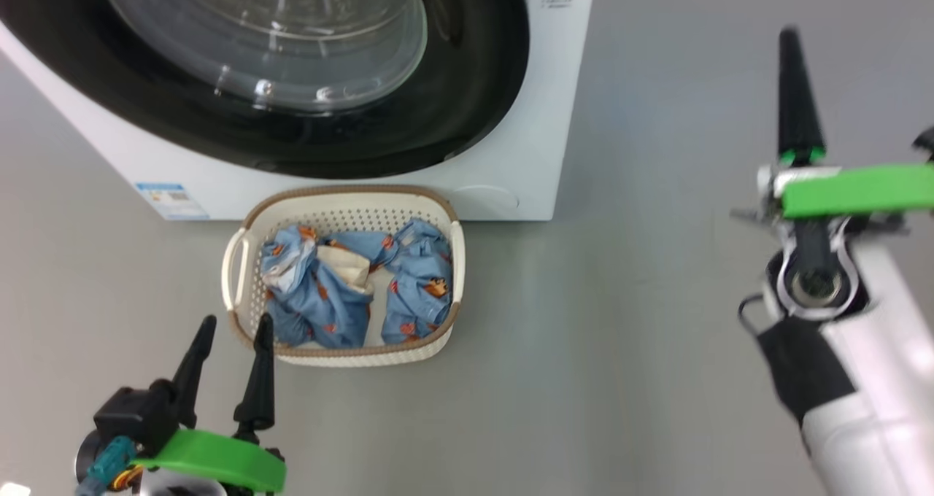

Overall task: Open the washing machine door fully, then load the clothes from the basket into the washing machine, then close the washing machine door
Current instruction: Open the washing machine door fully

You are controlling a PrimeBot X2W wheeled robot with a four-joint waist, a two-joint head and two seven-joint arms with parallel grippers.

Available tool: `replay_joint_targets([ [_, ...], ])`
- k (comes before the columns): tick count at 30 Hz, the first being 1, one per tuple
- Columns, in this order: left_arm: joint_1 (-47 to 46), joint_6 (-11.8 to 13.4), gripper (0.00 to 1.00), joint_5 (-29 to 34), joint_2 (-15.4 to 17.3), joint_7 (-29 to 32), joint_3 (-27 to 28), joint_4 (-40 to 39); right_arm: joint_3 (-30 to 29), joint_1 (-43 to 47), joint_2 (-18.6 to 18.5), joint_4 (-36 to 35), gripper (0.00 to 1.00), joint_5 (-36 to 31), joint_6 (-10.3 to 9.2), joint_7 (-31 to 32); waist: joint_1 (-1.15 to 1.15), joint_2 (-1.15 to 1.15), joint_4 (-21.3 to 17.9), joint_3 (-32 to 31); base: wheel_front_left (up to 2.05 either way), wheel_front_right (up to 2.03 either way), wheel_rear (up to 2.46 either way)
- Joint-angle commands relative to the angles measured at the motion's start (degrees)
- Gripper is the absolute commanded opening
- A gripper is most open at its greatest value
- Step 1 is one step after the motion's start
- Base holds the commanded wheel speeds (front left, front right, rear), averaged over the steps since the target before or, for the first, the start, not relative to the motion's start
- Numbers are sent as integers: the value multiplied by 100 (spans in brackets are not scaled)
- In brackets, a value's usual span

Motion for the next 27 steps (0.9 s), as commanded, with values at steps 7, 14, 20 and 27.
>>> replay_joint_targets([
  [7, -488, -9, 100, -147, 92, -37, 25, -129, 399, -1166, -441, 161, 0, 1221, 9, 441, 0, -1, 427, 541, 0, 0, 0],
  [14, -702, -9, 100, -261, 56, -37, -63, -119, 501, -1782, -671, 483, 0, 1986, 9, 1557, 0, -1, 649, 892, 0, 0, 0],
  [20, -819, -9, 100, -332, 46, -37, -113, -125, 555, -2179, -803, 869, 0, 2237, 9, 2399, 0, -1, 760, 1096, 0, 0, 0],
  [27, -970, -9, 100, -385, 15, -37, -178, -192, 585, -2740, -832, 1343, 0, 2434, 9, 3285, 0, -1, 872, 1361, 0, 0, 0],
])
